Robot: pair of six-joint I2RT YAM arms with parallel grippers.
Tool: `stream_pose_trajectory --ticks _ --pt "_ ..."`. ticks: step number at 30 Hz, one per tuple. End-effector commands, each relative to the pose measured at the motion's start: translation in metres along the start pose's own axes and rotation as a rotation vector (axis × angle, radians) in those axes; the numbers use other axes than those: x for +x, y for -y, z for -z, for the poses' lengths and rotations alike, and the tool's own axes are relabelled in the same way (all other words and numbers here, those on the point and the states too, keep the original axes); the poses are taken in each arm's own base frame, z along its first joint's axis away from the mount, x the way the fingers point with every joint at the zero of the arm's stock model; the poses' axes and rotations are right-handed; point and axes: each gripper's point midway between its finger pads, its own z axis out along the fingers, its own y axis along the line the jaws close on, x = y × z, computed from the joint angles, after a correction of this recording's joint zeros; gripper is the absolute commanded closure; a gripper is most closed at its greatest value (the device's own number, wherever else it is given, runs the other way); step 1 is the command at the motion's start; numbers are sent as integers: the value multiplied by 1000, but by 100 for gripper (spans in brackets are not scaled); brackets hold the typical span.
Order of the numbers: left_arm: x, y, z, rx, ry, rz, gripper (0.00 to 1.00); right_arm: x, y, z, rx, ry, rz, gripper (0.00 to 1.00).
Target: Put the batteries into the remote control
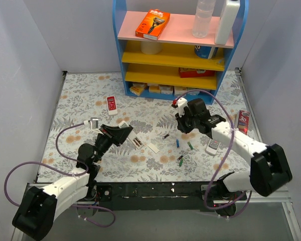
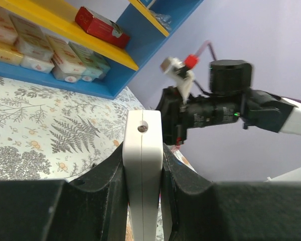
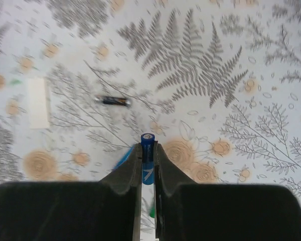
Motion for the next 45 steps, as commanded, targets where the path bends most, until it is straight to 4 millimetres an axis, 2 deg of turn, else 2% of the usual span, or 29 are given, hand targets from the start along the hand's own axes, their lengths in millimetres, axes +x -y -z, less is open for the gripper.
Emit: stream_pose_trajectory --ticks 1,3,4,6,7,9,10,11,12,14,19,22,26,28,31,35,40,45 --pt "18 2 14 54 -33 41 100 -58 -42 30 -10 278 -83 99" --pt "19 5 11 68 -52 46 100 -84 -61 49 -50 413 -155 99" --pt "21 4 10 60 -64 62 100 -77 -81 49 -97 423 -148 99" --pt "17 9 3 72 -68 75 100 -93 -103 68 -160 541 -170 99" --pt "14 13 -1 80 -65 80 100 -102 -120 77 -208 603 -158 99" --pt "13 13 -6 69 -82 92 100 -103 -133 87 -239 651 -167 99" --pt "12 15 -8 70 -90 94 100 -105 -148 93 -277 667 -150 99" --pt "3 24 -17 91 -82 85 100 -108 -149 99 -264 693 -158 99" --pt "6 23 -19 83 -110 86 100 -112 -150 102 -249 716 -164 99" --pt "-4 34 -30 104 -119 74 100 -120 -164 114 -288 768 -150 99" --pt "-5 44 -44 116 -209 8 100 -137 -190 138 -347 865 -119 99" --pt "-4 47 -49 140 -218 6 100 -143 -197 144 -352 914 -119 99" --pt "4 53 -50 221 -236 76 100 -145 -193 143 -308 948 -106 99" --pt "1 53 -50 240 -230 127 100 -145 -194 145 -316 983 -116 99" --pt "-7 55 -52 246 -218 91 100 -149 -195 148 -316 1016 -120 99" --pt "-13 53 -51 219 -192 29 100 -152 -198 138 -299 1010 -120 99" --pt "-11 48 -49 190 -203 16 100 -154 -209 135 -316 1018 -118 99" --pt "-8 51 -49 218 -217 34 100 -152 -207 130 -277 1033 -135 99"
